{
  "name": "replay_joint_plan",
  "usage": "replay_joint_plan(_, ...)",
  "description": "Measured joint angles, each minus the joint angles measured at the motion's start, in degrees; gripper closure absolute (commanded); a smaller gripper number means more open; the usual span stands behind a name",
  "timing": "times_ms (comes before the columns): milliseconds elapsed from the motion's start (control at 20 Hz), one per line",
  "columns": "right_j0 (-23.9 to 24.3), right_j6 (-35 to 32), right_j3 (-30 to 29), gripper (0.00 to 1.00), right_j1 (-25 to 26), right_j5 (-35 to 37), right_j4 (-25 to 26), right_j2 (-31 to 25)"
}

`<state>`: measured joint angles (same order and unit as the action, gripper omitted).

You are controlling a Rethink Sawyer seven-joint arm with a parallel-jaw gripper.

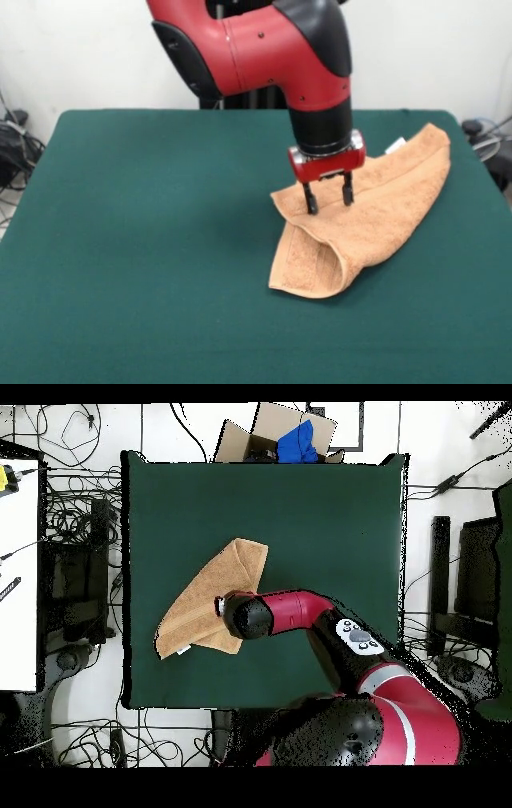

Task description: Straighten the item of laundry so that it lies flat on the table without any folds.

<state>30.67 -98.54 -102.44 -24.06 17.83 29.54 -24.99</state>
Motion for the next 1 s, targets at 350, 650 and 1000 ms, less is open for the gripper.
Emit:
replay_joint_plan(350, 0.52, 0.00, -0.01, 0.00, -0.40, 0.01, 0.02, -0.48)
replay_joint_plan(650, 2.00, 0.00, -0.03, 0.00, -1.82, 0.01, 0.02, -1.56)
replay_joint_plan(1000, 4.38, 0.00, -0.57, 0.00, -4.80, 0.76, 0.04, -2.87)
